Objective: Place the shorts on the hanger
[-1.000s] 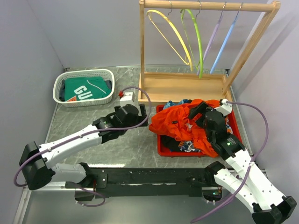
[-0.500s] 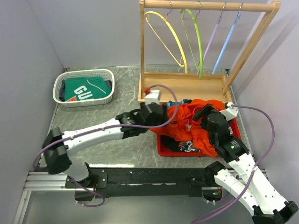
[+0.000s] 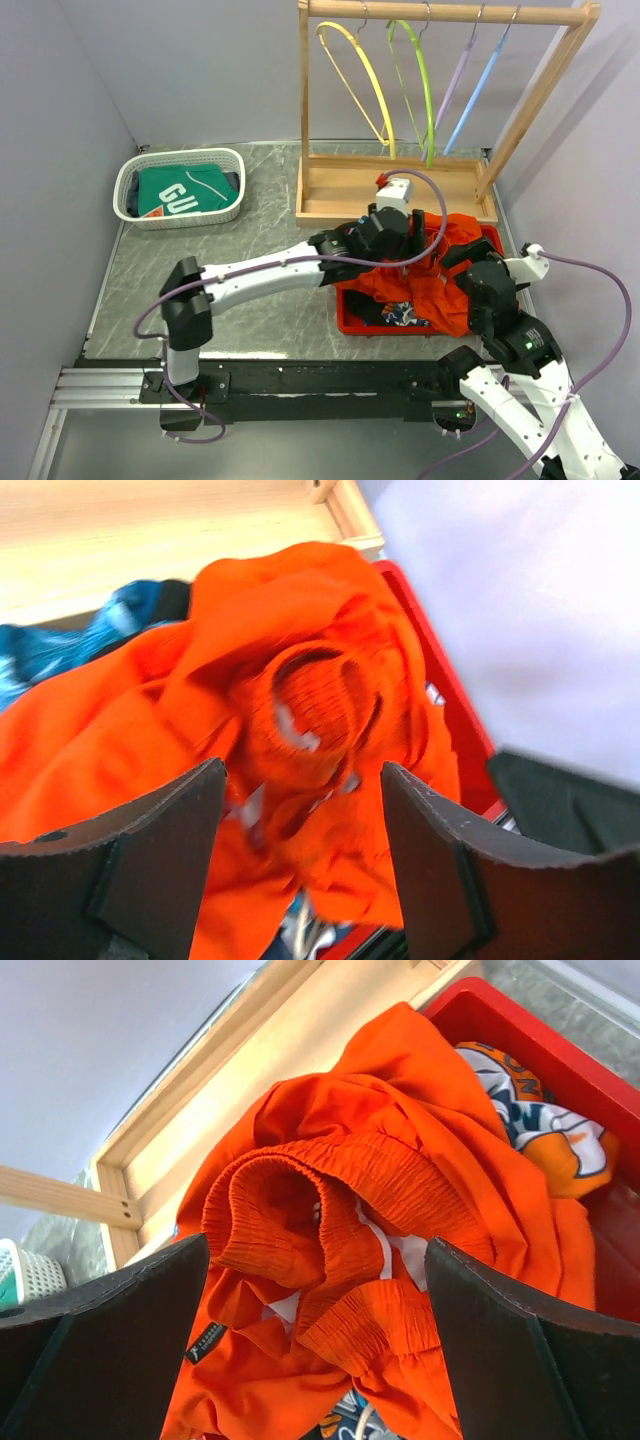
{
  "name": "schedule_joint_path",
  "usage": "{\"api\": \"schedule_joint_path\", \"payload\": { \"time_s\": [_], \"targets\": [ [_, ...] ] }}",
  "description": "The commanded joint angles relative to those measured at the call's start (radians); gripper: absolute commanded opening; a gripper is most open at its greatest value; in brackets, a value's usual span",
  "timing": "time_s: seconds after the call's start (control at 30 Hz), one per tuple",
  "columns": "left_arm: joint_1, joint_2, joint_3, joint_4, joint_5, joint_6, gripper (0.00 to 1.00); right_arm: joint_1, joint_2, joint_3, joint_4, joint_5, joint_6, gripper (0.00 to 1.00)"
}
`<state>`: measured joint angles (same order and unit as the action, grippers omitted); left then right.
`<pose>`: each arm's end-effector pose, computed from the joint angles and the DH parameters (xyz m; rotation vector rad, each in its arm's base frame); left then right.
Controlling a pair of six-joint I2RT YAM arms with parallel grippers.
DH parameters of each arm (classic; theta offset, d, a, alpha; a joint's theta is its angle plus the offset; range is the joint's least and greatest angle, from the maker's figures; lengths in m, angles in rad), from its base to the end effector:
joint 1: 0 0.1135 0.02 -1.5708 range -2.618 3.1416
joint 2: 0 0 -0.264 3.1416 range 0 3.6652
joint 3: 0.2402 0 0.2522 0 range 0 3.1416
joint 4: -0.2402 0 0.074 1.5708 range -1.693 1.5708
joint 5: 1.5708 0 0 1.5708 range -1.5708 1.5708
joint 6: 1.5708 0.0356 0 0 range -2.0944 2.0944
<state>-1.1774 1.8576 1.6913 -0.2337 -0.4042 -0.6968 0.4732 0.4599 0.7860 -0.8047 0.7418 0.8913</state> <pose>0.1833 -0.4052 0.3438 0.2136 2.0213 -0.8316 0.0868 0.0174 0.3198 0.8199 1.7363 0.1520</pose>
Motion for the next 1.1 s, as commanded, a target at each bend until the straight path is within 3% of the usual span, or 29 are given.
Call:
{"api": "schedule_joint_path", "payload": {
  "time_s": [0.0, 0.27, 0.37, 0.5, 0.73, 0.87, 0.97, 1.07],
  "targets": [
    [-0.008, 0.097, 0.141, -0.007, -0.010, -0.030, 0.66, -0.004, -0.030, 0.039, -0.080, 0.050, 0.047, 0.95],
    [-0.005, 0.216, 0.278, -0.153, -0.116, -0.119, 0.55, -0.004, -0.056, 0.028, -0.086, 0.036, 0.040, 0.95],
    [-0.004, 0.209, 0.260, -0.150, -0.122, -0.138, 0.53, -0.004, -0.050, 0.027, -0.080, 0.031, 0.031, 0.95],
    [0.010, 0.219, 0.243, -0.156, -0.093, -0.167, 0.49, -0.002, -0.037, 0.019, -0.064, 0.015, 0.023, 0.95],
    [0.056, 0.253, 0.203, -0.082, 0.091, -0.214, 0.45, -0.004, -0.004, -0.004, -0.027, -0.015, 0.015, 0.95],
    [0.076, 0.235, 0.145, -0.039, 0.126, -0.244, 0.31, -0.002, 0.016, -0.013, -0.008, -0.035, 0.009, 0.96],
    [0.104, 0.216, 0.099, -0.018, 0.137, -0.241, 0.05, -0.002, 0.029, -0.019, 0.007, -0.048, 0.009, 0.96],
    [0.128, 0.152, 0.053, -0.043, 0.108, -0.241, 0.01, -0.004, 0.043, -0.014, 0.012, -0.056, 0.006, 0.96]
  ]
}}
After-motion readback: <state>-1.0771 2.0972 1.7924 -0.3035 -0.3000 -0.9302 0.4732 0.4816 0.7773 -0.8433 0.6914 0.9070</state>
